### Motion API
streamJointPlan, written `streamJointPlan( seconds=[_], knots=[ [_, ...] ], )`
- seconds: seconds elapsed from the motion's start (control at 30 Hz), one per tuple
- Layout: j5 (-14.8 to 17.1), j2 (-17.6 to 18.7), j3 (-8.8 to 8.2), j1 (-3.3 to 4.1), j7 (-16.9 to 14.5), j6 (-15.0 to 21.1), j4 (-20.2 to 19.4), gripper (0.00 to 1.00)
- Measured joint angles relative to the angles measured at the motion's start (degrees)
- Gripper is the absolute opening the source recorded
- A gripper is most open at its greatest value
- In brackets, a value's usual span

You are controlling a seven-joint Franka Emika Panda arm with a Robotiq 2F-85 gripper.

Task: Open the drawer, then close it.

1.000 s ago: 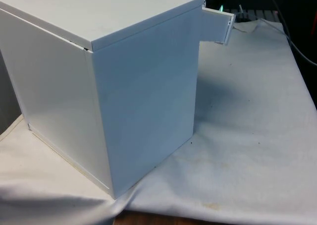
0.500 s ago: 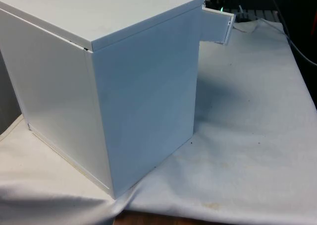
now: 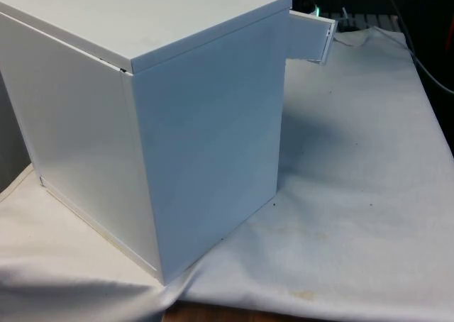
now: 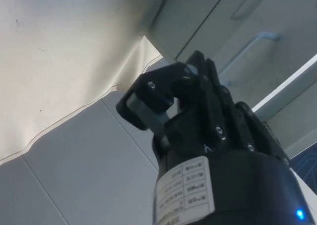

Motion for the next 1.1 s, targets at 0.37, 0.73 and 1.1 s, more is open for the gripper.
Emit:
streamJointPlan(
  seconds=[0.37,0.73,1.1],
  knots=[
    [0.00,-0.80,-0.80,-0.57,-3.72,-0.23,1.89,0.00],
    [-1.15,-2.18,-3.61,-0.92,-7.96,0.23,4.24,0.00],
    [-1.60,-2.46,-5.39,-0.97,-10.60,1.38,6.07,0.00]
  ],
)
